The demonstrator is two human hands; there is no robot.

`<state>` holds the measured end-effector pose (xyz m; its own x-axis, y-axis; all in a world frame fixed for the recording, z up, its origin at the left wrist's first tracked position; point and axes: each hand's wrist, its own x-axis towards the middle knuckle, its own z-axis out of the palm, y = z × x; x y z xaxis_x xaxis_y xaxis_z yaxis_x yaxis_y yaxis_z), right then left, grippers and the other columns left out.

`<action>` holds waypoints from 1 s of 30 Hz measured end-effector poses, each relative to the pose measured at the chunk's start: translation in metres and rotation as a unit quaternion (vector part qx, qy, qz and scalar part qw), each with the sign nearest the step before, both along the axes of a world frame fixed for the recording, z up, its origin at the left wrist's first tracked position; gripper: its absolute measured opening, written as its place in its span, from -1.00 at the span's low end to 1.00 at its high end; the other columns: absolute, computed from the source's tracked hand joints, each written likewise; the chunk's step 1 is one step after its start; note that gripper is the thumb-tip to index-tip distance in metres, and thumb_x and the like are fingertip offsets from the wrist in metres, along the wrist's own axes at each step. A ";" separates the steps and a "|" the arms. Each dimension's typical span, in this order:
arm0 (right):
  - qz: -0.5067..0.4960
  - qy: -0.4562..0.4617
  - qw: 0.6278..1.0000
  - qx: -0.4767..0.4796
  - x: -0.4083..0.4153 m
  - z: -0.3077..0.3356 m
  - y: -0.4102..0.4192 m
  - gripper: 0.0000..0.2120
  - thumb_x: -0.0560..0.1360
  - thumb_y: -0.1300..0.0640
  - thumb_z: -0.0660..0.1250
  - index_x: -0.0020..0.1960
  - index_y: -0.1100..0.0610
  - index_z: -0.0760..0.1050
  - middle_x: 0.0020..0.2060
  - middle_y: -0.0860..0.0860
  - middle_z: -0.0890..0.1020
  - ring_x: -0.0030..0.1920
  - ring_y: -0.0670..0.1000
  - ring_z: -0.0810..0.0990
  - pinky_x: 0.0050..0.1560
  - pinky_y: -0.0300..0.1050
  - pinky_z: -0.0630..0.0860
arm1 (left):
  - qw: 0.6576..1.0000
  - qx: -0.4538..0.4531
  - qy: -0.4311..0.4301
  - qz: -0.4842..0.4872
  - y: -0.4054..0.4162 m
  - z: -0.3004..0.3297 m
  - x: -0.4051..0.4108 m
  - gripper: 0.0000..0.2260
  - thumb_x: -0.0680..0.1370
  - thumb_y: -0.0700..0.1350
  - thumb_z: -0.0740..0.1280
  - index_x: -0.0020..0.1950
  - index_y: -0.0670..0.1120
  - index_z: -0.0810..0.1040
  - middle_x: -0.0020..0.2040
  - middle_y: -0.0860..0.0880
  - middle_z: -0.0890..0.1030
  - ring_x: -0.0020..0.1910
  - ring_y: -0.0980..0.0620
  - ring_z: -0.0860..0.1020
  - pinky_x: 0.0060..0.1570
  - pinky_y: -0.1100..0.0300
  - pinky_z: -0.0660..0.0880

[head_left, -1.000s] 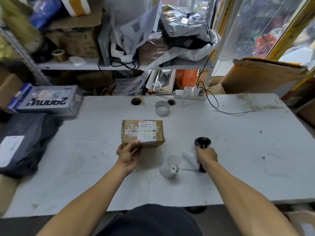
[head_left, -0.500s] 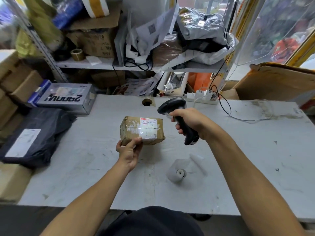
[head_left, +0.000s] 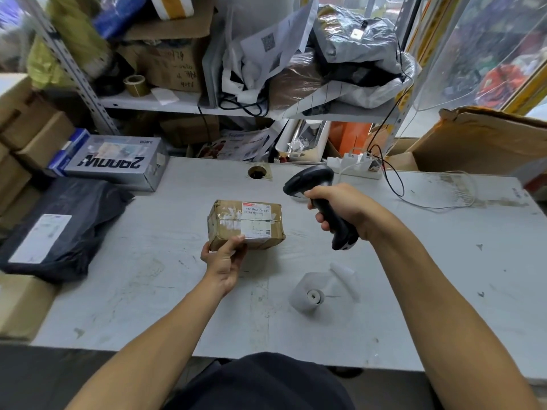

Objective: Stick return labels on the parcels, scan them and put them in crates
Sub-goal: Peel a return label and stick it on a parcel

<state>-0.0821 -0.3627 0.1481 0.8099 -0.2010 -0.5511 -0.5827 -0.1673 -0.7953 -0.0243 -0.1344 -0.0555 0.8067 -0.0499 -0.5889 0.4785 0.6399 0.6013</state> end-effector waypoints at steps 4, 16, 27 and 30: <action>-0.020 -0.008 0.998 -0.054 -0.008 -0.024 -0.013 -0.73 0.59 0.01 0.33 0.02 0.25 0.56 -0.33 0.11 0.62 -0.41 0.00 0.59 -0.36 -0.17 0.49 | 0.998 0.041 0.027 -0.035 0.002 -0.006 -0.001 -0.18 0.41 -0.22 0.56 0.55 -0.05 0.18 0.42 -0.17 0.44 0.35 -0.16 0.48 -0.02 0.04 0.66; -0.173 0.131 0.945 -0.244 -0.130 -0.187 -0.082 -0.58 0.60 -0.17 0.29 -0.15 0.20 0.49 -0.20 0.15 0.60 -0.17 0.15 0.55 -0.23 -0.05 0.40 | 0.953 0.238 0.146 -0.118 -0.019 0.011 -0.070 -0.38 0.36 0.32 0.52 0.13 -0.10 0.43 0.08 -0.04 0.53 0.04 -0.11 0.63 -0.04 -0.02 0.68; -0.325 0.060 0.878 -0.345 -0.146 -0.213 -0.040 -0.12 0.41 -0.10 0.53 0.51 0.15 0.12 0.38 0.20 0.24 0.34 0.24 0.30 0.38 0.17 0.22 | 0.542 0.539 -0.380 -0.521 -0.069 -0.006 -0.101 -0.38 0.37 0.18 0.53 0.40 0.19 0.42 0.36 0.13 0.38 -0.04 0.04 0.63 0.08 0.08 0.58; -0.265 -0.087 0.890 -0.359 -0.142 -0.213 -0.015 -0.43 0.48 0.10 0.46 0.41 0.15 0.32 0.26 0.12 0.34 0.20 0.06 0.32 0.30 -0.06 0.28 | 0.549 0.553 -0.333 -0.531 -0.075 -0.013 -0.095 -0.63 0.47 0.06 0.49 0.26 0.06 0.58 0.19 0.03 0.61 0.10 -0.03 0.60 0.08 0.08 0.55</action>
